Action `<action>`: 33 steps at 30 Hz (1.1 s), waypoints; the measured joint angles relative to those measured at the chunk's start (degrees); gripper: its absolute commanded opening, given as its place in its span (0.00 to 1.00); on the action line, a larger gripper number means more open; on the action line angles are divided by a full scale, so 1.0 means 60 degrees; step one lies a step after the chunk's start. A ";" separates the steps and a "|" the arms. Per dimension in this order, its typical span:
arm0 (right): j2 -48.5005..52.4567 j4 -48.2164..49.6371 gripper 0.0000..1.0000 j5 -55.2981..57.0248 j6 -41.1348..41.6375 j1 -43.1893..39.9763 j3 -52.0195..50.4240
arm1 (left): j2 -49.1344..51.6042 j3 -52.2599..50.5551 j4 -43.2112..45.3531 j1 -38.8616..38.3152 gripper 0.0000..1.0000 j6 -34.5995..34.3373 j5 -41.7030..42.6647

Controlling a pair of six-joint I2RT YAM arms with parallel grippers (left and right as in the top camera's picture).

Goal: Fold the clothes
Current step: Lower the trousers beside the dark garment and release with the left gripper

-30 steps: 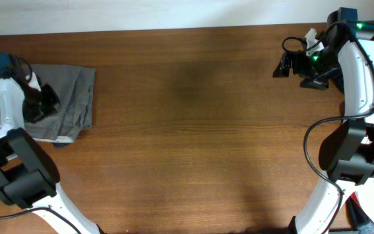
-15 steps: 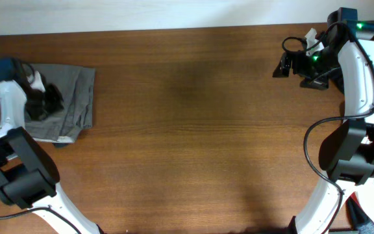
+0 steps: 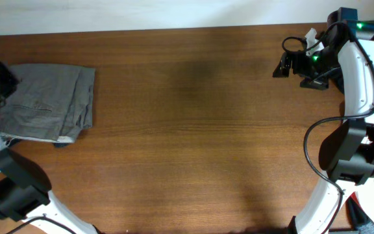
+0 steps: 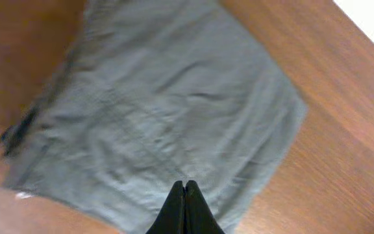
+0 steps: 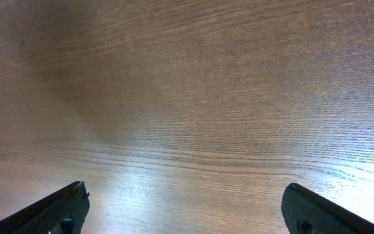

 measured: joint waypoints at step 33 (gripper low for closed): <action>0.0000 0.0004 0.99 0.0000 -0.0004 0.0000 0.0000 | 0.1555 -0.2160 0.1086 0.2288 0.00 -0.0273 -0.0415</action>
